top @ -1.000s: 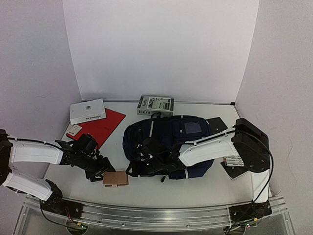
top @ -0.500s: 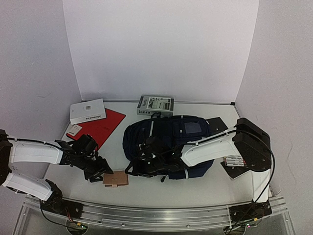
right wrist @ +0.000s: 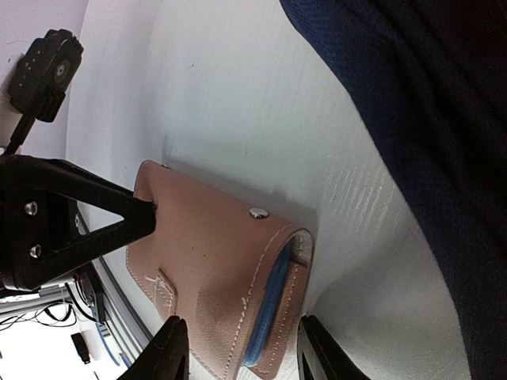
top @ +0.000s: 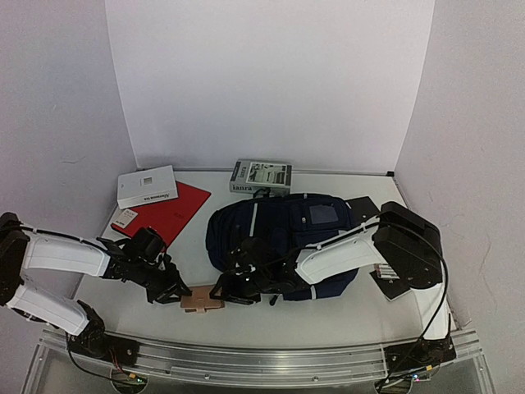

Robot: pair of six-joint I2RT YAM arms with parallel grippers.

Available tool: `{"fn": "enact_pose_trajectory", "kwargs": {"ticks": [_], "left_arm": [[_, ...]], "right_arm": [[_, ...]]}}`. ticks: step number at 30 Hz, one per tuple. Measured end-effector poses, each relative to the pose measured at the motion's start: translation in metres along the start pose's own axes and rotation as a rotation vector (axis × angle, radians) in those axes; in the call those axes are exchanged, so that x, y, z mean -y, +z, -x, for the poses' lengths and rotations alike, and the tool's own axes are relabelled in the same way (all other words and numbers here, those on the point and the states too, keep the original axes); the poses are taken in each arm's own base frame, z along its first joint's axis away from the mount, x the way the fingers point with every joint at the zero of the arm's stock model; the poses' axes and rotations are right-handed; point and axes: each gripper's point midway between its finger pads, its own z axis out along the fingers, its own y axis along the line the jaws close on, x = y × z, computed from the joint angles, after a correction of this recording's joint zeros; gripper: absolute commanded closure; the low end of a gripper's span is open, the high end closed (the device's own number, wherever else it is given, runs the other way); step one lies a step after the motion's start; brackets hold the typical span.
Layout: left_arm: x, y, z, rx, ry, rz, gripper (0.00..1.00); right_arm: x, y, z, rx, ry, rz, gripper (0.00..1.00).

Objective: Pack the student bag
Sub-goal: Pick up the personal item from the center of the board.

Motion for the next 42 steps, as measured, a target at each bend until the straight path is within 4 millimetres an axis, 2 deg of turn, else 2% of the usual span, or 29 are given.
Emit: {"fn": "enact_pose_trajectory", "kwargs": {"ticks": [2,4,8,11,14,17,20,22,25,27,30,34,42], "left_arm": [[0.001,-0.001,-0.001,0.001,0.005,-0.019,0.93],[0.003,-0.004,-0.001,0.012,0.025,-0.046,0.99],[0.007,-0.012,-0.003,0.04,0.049,-0.1,1.0],[0.012,-0.021,-0.004,0.063,0.073,-0.145,1.0],[0.026,-0.037,-0.003,0.101,0.111,-0.212,1.0],[0.039,-0.052,-0.002,0.139,0.159,-0.268,1.0],[0.058,-0.069,0.0,0.178,0.217,-0.324,1.0],[0.077,-0.086,0.003,0.21,0.262,-0.374,1.0],[0.105,-0.113,0.005,0.26,0.326,-0.45,1.0],[0.123,-0.13,0.006,0.288,0.363,-0.502,1.0],[0.145,-0.151,0.005,0.319,0.413,-0.57,1.0],[0.163,-0.166,0.002,0.323,0.453,-0.635,1.0],[0.172,-0.16,-0.001,0.28,0.47,-0.661,1.0]], "right_arm": [[0.0,0.001,0.0,0.0,0.007,0.0,0.57],[0.001,0.0,0.001,0.003,0.016,-0.002,0.56],[0.005,-0.001,0.006,0.02,0.026,-0.006,0.55],[0.01,-0.01,0.009,0.043,0.033,-0.018,0.53],[0.013,-0.026,0.018,0.074,0.04,-0.023,0.5],[0.006,-0.05,0.037,0.13,0.038,-0.002,0.44],[-0.01,-0.075,0.056,0.186,0.018,0.041,0.33],[-0.023,-0.095,0.066,0.223,0.004,0.078,0.22],[-0.044,-0.123,0.074,0.268,-0.031,0.146,0.12],[-0.055,-0.134,0.076,0.283,-0.05,0.18,0.09],[-0.072,-0.148,0.076,0.293,-0.088,0.231,0.08],[-0.082,-0.154,0.075,0.288,-0.122,0.269,0.07],[-0.096,-0.158,0.073,0.279,-0.161,0.333,0.21]]}}
